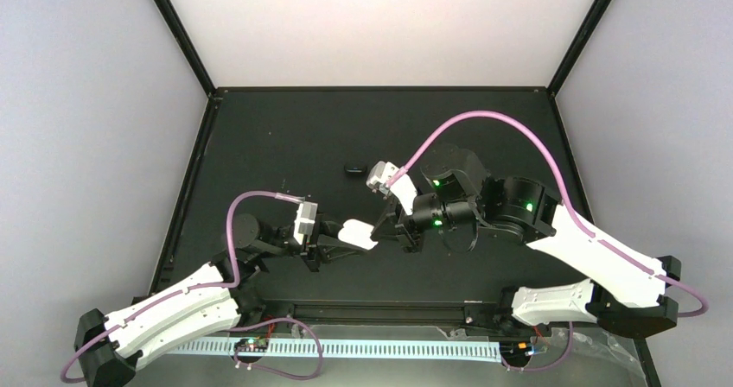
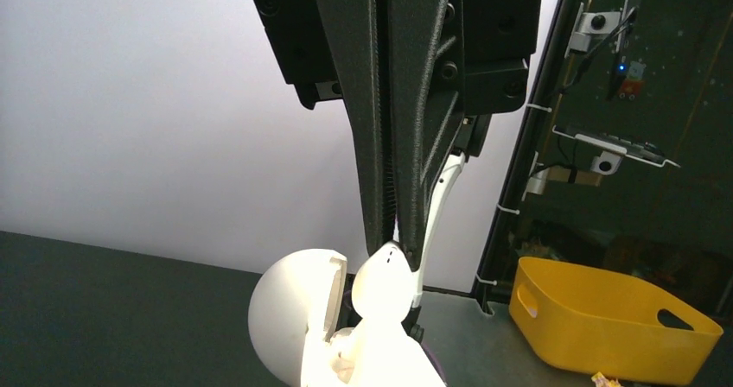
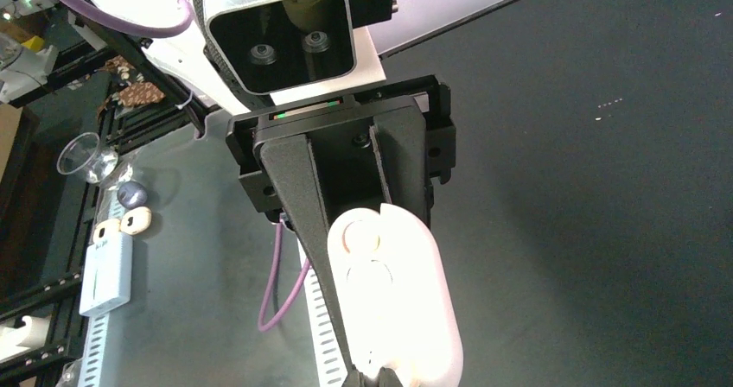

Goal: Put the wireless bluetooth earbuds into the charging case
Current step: Place the earbud in the charging case.

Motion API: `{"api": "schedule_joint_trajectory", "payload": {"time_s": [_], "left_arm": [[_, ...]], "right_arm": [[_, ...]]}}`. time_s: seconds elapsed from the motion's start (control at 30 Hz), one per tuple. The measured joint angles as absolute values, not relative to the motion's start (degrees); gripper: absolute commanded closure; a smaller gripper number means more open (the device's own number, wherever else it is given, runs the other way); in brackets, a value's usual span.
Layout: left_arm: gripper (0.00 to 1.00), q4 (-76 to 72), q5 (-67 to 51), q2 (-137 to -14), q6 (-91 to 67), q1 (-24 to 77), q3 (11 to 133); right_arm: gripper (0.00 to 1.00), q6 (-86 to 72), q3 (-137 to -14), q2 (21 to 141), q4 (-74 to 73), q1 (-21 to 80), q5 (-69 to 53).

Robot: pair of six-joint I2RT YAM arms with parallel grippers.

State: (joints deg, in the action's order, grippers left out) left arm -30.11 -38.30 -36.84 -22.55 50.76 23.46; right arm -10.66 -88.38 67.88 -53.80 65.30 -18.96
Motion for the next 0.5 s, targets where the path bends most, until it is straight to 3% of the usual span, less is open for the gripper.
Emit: {"api": "schedule_joint_trajectory", "payload": {"time_s": [0.5], "left_arm": [[0.98, -30.3, -37.4, -36.9, -23.8, 50.8, 24.0]], "right_arm": [[0.99, -10.7, -87.6, 67.9, -52.1, 66.0, -16.6]]}}
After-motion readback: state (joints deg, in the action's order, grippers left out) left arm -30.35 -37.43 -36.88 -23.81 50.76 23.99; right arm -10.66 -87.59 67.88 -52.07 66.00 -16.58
